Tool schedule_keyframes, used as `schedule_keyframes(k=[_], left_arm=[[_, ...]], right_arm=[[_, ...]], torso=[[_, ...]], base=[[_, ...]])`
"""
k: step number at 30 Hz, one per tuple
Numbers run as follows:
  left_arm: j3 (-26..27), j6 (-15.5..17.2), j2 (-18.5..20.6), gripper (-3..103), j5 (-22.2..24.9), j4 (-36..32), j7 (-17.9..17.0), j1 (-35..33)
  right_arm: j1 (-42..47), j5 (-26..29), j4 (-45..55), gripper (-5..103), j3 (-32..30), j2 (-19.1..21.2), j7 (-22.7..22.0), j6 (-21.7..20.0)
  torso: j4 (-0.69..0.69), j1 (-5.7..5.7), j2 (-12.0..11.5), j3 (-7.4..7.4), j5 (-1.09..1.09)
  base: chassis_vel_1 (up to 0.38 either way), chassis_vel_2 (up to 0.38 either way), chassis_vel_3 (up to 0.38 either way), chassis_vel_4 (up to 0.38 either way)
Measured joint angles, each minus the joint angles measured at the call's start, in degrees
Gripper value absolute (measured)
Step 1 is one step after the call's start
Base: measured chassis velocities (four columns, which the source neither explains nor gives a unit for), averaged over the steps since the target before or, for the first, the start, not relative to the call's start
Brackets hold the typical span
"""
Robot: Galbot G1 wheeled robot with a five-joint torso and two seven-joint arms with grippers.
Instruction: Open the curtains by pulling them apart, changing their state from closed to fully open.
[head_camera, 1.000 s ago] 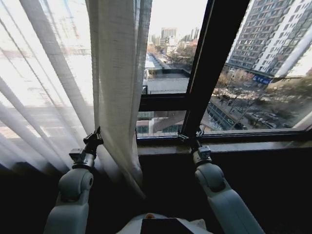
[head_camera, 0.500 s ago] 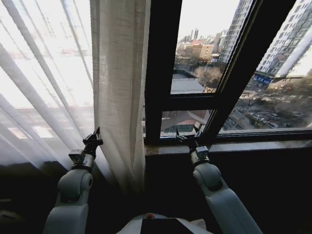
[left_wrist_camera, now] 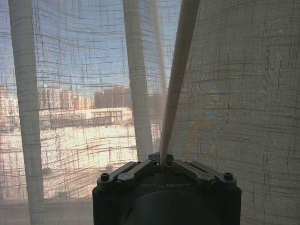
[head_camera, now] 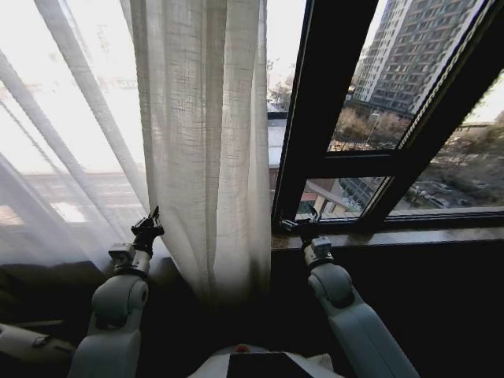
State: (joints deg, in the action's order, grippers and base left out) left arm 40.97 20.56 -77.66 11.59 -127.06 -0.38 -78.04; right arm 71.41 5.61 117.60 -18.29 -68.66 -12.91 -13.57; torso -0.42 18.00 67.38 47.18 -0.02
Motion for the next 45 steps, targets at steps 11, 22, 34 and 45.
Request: schedule_keyframes(k=[11, 22, 34, 45], left_arm=[[1.4, -1.2, 0.1, 0, 0.6, 0.7, 1.2, -0.8], [8.1, -3.1, 0.7, 0, 1.7, 0.5, 0.8, -0.9], [21.4, -3.8, 3.1, 0, 8.2, 4.9, -1.5, 1.3], [33.2, -3.8, 7.2, 0, 11.1, 10.7, -8.9, 3.4]], right_arm=[[-0.8, -0.9, -1.5, 100, 0.9, -0.7, 0.0, 0.3], [-1.6, -1.2, -2.9, 100, 1.4, -0.9, 0.0, 0.3], [-3.5, -1.1, -4.7, 100, 2.3, -0.9, -0.1, 0.4], [-6.7, -0.8, -7.4, 100, 4.6, -1.1, -0.1, 0.4]], torso=[[-0.04, -0.01, 0.0, 0.01, 0.07], [0.0, -0.01, 0.0, 0.01, 0.01], [-0.01, -0.01, 0.0, 0.01, 0.01], [-0.01, -0.01, 0.0, 0.0, 0.03]], base=[[0.035, 0.028, -0.029, -0.03], [-0.008, -0.012, 0.005, 0.011], [0.0, 0.0, 0.0, 0.0], [0.0, 0.0, 0.0, 0.0]])
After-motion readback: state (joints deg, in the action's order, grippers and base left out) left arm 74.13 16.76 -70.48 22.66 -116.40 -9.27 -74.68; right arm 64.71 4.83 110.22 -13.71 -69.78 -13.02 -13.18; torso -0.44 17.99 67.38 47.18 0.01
